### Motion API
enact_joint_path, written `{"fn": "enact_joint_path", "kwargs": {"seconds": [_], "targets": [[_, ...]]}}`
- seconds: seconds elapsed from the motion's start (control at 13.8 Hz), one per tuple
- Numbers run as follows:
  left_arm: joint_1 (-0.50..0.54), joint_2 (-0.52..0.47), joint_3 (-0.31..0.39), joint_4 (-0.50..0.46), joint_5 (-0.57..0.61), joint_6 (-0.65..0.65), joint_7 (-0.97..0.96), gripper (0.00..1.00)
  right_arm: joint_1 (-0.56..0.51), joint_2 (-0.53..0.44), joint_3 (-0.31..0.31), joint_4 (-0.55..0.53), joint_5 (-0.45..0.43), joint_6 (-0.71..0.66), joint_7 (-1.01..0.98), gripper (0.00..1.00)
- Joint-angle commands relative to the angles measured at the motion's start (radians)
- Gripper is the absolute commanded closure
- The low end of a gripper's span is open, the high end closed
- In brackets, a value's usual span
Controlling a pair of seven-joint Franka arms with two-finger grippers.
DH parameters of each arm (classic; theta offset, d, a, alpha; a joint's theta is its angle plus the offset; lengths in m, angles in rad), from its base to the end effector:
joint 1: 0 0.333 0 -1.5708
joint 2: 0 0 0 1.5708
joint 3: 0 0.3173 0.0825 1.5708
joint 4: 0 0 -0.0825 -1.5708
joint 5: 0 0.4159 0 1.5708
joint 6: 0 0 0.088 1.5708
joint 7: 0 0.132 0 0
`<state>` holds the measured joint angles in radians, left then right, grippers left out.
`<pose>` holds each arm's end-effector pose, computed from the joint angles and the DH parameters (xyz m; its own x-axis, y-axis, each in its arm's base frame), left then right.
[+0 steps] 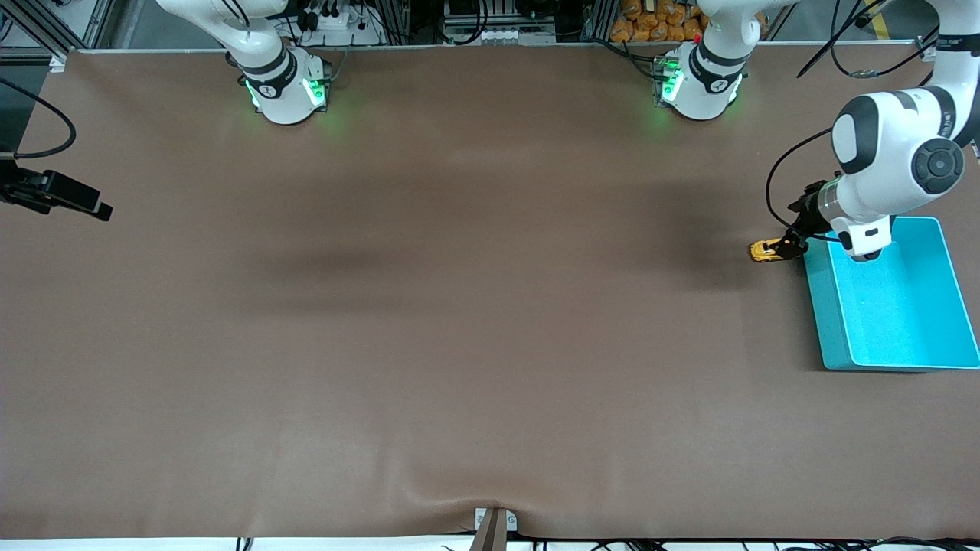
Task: Wind and store yellow beetle car
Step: 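Lower the open left gripper onto the car beside the teal box, then close the left gripper on the yellow car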
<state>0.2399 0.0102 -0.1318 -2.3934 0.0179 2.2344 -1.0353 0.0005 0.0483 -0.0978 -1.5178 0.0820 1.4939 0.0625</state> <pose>0.4882 0.0538 0.2524 0.4192 0.9047 -0.0767 0.8921 -0.4261 -0.1503 0.5898 -0.0449 0.5929 0.9853 -0.1527 -0.0764 -0.1582 -0.9847 -0.0726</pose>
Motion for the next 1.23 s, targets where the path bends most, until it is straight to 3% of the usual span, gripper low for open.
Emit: {"fn": "enact_joint_path", "kwargs": {"seconds": [0.0, 0.29, 1.16], "targets": [[0.054, -0.038, -0.011, -0.075, -0.006, 0.1, -0.098, 0.0, -0.022, -0.061, 0.039, -0.051, -0.015, 0.019, -0.001, 0.0], [0.09, 0.01, -0.009, -0.096, -0.006, 0.215, -0.219, 0.0, -0.023, -0.143, 0.072, -0.155, -0.018, 0.069, 0.032, 0.0], [0.122, 0.203, -0.003, -0.124, -0.004, 0.447, -0.23, 0.0, -0.027, -0.142, 0.089, -0.136, -0.05, 0.071, 0.066, 0.0]]}}
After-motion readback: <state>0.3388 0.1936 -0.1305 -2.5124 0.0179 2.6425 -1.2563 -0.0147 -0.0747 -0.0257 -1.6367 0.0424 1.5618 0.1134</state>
